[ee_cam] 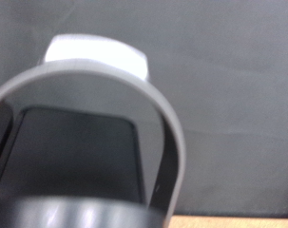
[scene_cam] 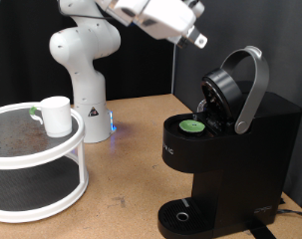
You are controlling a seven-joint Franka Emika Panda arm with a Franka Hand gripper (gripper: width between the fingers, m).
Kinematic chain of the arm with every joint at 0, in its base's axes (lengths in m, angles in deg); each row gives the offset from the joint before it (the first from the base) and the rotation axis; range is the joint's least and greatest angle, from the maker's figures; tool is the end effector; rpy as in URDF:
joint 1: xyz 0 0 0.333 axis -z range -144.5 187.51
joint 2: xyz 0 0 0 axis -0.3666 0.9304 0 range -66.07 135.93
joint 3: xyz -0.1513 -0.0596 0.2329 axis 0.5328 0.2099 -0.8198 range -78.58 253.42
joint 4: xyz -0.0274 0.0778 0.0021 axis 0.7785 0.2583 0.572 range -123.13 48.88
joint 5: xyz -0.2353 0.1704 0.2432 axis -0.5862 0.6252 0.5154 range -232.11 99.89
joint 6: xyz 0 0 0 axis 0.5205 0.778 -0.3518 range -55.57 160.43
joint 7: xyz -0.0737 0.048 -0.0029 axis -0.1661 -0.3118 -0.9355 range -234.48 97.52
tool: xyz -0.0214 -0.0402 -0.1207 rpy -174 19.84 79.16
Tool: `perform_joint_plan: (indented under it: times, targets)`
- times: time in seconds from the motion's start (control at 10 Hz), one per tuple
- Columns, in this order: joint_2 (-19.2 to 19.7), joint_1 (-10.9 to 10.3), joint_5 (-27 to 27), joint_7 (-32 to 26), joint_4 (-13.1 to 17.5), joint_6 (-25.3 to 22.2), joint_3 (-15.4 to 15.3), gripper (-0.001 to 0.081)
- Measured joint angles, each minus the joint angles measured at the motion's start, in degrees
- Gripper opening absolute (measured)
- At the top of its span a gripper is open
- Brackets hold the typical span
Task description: Make a cup of coffee with the keurig machine
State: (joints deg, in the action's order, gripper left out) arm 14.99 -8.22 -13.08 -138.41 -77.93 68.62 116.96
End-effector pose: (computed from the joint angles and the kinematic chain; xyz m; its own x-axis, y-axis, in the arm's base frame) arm 0.4829 0.0386 0.4745 0.5961 0.3123 0.7397 0.7521 -0.5397 -0.3783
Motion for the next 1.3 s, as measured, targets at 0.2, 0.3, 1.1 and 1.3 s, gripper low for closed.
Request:
perform_joint_plan:
  times: [0.2, 0.3, 1.1, 1.3]
  targets:
    - [-0.62, 0.06, -0.23, 2.53, 2.51, -2.67, 0.10, 0.0803]
    - [-0.58, 0.05, -0.23, 2.51, 2.35, -2.58, 0.10, 0.0803]
    - [3.97, -4.21, 3.99, 9.42, 6.28, 4.02, -8.07, 0.0803]
    - [4.83, -4.52, 3.99, 10.18, 6.95, 5.04, -8.64, 0.0803]
